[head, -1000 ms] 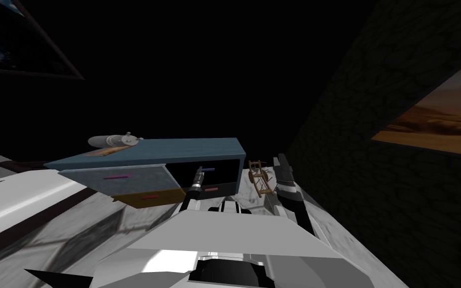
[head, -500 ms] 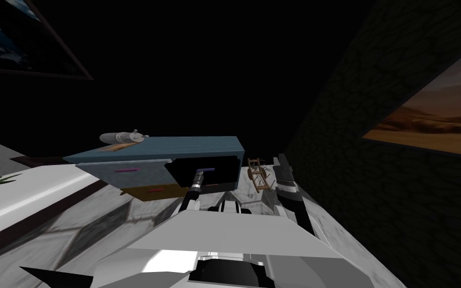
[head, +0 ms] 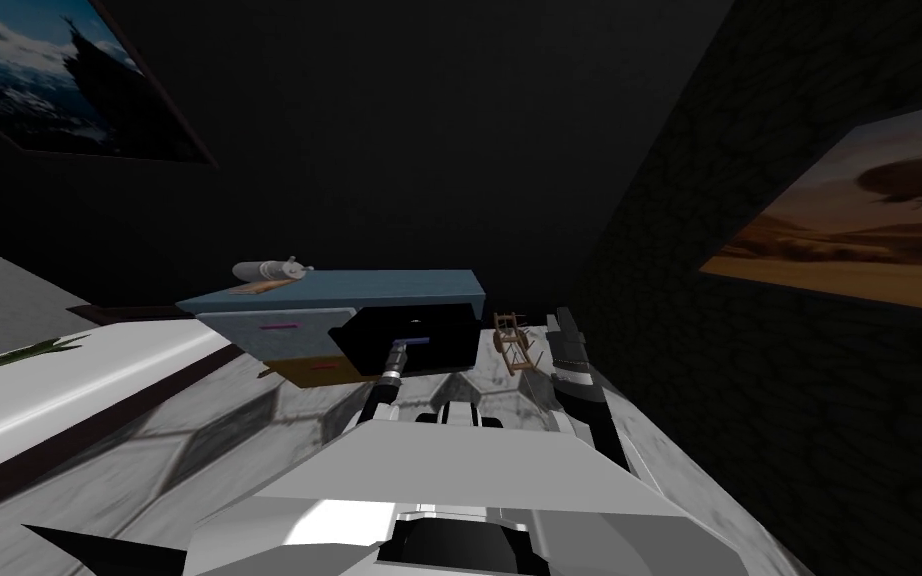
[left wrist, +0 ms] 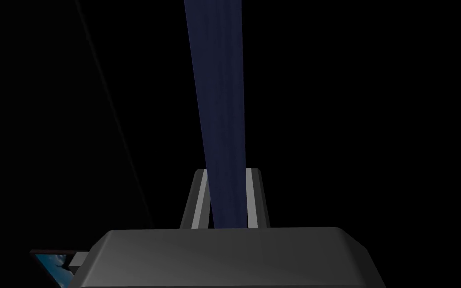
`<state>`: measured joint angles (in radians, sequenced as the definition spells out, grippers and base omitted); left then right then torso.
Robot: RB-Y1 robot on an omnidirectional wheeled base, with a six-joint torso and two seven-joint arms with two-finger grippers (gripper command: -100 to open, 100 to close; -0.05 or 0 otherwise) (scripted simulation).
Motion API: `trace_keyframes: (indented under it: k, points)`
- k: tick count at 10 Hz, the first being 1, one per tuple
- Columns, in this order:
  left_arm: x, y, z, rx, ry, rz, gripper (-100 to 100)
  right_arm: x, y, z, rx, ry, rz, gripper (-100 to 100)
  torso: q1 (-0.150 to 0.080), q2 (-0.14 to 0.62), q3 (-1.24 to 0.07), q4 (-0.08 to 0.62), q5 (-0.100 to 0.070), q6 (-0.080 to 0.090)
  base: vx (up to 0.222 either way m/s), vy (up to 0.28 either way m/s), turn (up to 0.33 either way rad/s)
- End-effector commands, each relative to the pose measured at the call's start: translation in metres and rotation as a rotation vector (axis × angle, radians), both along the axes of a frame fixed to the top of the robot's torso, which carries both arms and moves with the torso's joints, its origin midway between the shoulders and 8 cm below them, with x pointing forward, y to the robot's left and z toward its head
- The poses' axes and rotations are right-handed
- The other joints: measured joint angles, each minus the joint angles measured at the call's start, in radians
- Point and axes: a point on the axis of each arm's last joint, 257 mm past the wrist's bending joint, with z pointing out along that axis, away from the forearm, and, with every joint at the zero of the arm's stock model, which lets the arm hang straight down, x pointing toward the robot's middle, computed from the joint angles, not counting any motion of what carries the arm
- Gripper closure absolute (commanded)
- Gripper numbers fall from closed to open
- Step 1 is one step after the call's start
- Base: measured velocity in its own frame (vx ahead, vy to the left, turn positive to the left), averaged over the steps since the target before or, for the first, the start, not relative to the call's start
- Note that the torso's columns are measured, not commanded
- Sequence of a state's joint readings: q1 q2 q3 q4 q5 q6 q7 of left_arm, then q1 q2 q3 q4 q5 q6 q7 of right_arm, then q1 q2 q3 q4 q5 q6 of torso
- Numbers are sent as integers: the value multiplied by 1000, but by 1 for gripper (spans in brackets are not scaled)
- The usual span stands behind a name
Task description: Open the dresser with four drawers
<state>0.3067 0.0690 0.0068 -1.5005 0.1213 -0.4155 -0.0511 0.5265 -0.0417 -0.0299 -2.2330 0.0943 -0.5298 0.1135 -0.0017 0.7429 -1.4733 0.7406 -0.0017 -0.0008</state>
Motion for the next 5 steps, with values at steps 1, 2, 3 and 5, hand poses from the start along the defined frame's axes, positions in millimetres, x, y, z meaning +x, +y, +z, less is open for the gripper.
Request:
trace_keyframes:
  k: [1,2,3,5]
  points:
    - [0,3,10,-1,0,-1,-100,0,0,0,0,0,0,0,-1,-1,-1,1,-1,0,-85,-30,9]
    - [1,4,16,-1,0,-1,-100,0,0,0,0,0,0,0,0,-7,-4,-2,0,1,-2,-11,9]
    - [2,5,21,-2,0,-1,-100,0,0,0,0,0,0,0,2,-12,-7,-2,0,1,22,-1,2]
    - [3,7,32,-3,0,-2,-100,0,0,0,0,0,0,0,2,-8,-5,-2,1,1,16,-5,1]
